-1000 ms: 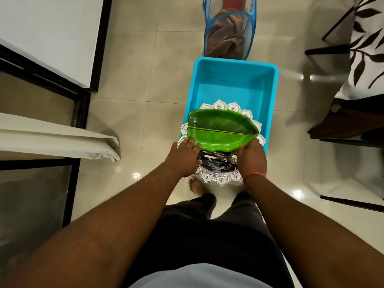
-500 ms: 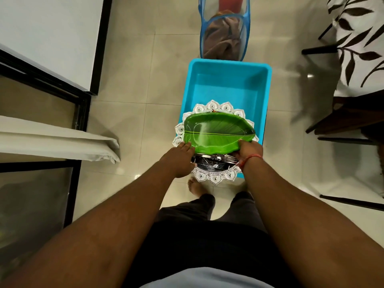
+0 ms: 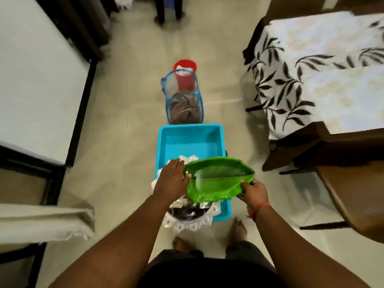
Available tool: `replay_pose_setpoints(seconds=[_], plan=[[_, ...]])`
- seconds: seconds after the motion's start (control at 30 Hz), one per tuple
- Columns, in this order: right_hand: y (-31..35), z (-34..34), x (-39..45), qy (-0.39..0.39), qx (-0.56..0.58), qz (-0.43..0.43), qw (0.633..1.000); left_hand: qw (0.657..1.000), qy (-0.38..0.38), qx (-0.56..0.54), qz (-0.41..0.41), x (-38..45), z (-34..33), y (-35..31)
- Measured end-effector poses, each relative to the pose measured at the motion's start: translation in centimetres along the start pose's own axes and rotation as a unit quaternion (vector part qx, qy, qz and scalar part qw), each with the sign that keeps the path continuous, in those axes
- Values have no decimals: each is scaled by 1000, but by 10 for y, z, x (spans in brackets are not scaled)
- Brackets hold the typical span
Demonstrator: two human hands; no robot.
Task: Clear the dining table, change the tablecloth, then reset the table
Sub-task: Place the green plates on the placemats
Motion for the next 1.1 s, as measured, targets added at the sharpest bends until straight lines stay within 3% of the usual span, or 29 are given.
replay_pose_setpoints(seconds=[0.1, 0.2, 0.27, 0.37, 0.57, 0.77, 1.0, 1.1], plan=[[41, 34, -3, 16, 22, 4, 1000, 999, 20, -32, 17, 18, 17, -40], [94, 75, 5, 23, 26, 33, 999, 985, 80, -139, 59, 39, 39, -96], [131, 105, 14, 31, 16, 69, 997, 950, 131, -273, 76, 55, 56, -142], [184, 154, 43, 22, -10, 122, 992, 859, 215, -453, 108, 69, 75, -213], [247, 251, 140, 13, 14, 176, 984, 789, 138, -585, 126, 109, 72, -353], [284, 295, 119, -56, 1, 188, 981, 784, 104, -599, 126, 142, 83, -464], [310, 311, 139, -172, -29, 176, 969, 798, 100, -579, 136, 192, 73, -509], [325, 314, 163, -192, -34, 165, 967, 838, 99, -518, 142, 230, 66, -522]])
Point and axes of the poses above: each hand's wrist, its own x-axis towards the middle knuckle, its own z-axis out of the back of the hand, y = z × x, the point moved 1 cm from there along x, towards the middle knuckle, and after that the axes turned 8 degrees about x, right-handed, at the moved point
